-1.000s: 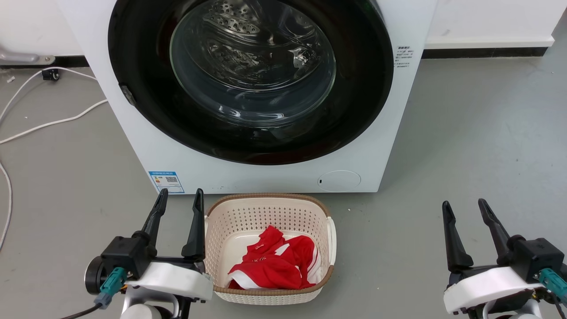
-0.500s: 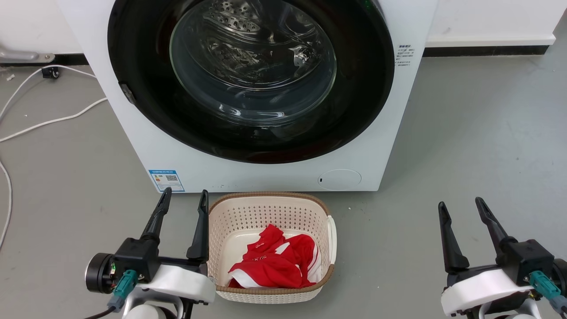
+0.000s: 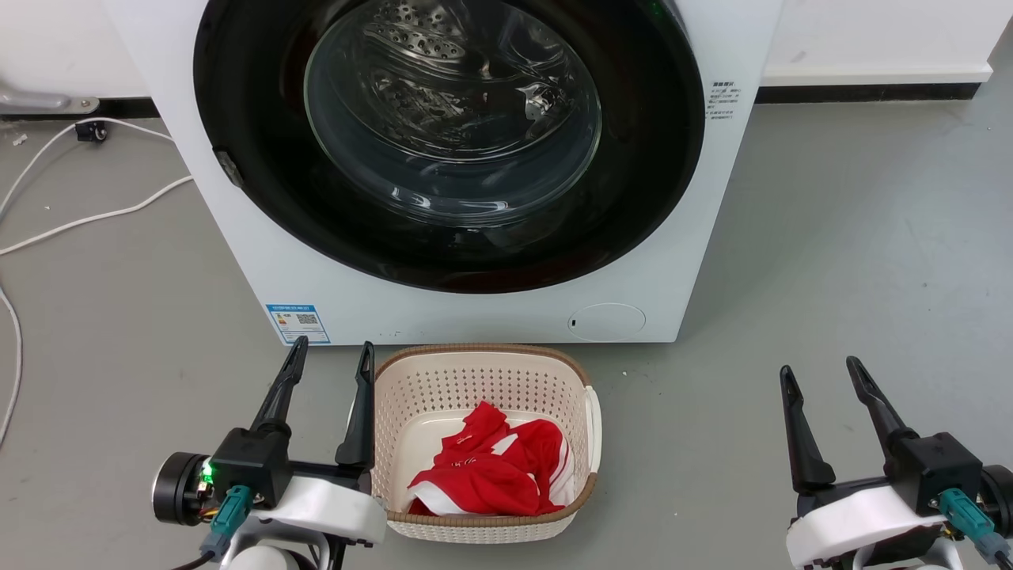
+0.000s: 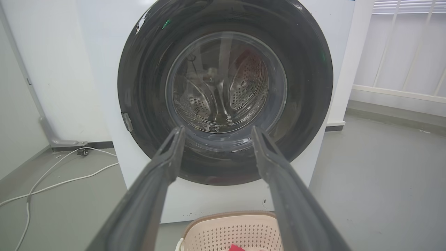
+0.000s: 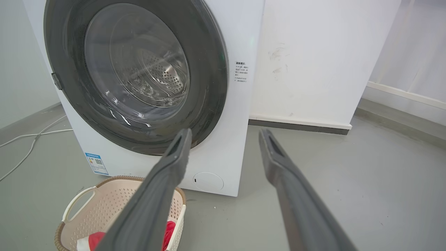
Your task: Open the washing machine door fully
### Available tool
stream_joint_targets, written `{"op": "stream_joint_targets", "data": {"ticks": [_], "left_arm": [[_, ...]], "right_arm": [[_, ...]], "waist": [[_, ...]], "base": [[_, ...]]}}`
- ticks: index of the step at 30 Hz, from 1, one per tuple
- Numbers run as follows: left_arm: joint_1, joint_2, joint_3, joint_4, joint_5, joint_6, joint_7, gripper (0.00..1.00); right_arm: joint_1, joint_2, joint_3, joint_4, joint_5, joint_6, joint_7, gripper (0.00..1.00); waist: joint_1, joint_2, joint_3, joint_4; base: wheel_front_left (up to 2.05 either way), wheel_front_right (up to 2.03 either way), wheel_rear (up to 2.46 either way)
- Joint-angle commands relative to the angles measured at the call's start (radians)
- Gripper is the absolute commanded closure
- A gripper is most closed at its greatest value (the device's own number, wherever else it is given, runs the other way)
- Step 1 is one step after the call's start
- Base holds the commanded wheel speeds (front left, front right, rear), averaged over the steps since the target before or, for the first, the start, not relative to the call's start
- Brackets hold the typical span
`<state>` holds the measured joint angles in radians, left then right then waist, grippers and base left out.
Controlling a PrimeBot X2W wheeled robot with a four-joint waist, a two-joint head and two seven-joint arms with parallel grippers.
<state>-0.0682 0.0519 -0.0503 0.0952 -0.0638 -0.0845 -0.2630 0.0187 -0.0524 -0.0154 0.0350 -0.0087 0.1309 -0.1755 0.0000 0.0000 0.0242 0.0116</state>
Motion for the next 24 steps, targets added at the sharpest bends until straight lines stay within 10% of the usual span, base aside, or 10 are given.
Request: {"op": "stream_joint_targets", "data": {"ticks": [1, 9, 11, 24], "left_arm": [[0.008, -0.002, 0.001, 0.002, -0.001, 0.005, -0.003, 0.00], [0.004, -0.002, 0.000, 0.008, -0.005, 0.007, -0.003, 0.00], [0.003, -0.002, 0.000, 0.008, -0.007, 0.007, -0.003, 0.00], [0.002, -0.002, 0.003, 0.004, -0.018, 0.008, -0.003, 0.00]], "right_arm": [[-0.002, 0.004, 0.002, 0.002, 0.006, 0.000, -0.002, 0.00], [-0.007, 0.004, -0.001, 0.007, 0.014, 0.000, -0.002, 0.00], [-0.008, 0.004, -0.001, 0.009, 0.024, 0.000, -0.001, 0.96], [-0.016, 0.004, -0.001, 0.027, 0.177, 0.000, -0.021, 1.00]], "waist": [[0.0000, 0.0000, 0.001, 0.000], [0.0000, 0.0000, 0.003, 0.001], [0.0000, 0.0000, 0.003, 0.001], [0.0000, 0.0000, 0.010, -0.002]], "base": [[0.00, 0.00, 0.00], [0.00, 0.00, 0.00], [0.00, 0.00, 0.00], [0.00, 0.00, 0.00]]}}
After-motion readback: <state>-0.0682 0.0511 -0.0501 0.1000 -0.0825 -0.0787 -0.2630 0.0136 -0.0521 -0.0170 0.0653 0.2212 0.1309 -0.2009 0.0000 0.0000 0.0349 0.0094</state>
